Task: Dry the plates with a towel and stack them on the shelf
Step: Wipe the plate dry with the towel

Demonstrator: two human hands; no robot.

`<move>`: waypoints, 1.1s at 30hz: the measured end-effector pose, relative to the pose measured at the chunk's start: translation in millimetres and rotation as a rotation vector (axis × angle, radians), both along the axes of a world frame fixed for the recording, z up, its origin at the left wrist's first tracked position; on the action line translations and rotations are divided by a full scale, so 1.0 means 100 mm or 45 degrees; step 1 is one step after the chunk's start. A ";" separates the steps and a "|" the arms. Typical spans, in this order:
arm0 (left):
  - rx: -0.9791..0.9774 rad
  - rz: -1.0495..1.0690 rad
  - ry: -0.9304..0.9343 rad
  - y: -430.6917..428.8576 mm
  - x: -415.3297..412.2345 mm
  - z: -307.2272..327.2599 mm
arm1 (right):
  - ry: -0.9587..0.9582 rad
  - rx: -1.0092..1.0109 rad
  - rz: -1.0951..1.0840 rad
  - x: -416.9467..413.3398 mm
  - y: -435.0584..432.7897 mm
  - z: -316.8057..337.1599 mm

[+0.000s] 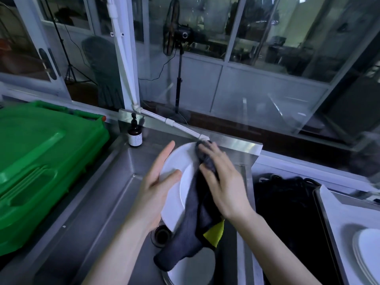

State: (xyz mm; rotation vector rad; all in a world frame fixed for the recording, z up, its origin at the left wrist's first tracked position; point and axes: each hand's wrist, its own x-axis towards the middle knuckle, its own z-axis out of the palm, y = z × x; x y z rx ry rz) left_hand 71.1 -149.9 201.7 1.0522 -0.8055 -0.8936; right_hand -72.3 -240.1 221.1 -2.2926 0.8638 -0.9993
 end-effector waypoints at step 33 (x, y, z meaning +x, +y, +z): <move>-0.088 0.495 0.567 -0.25 0.20 0.02 | -0.048 -0.044 0.016 -0.18 0.43 -0.39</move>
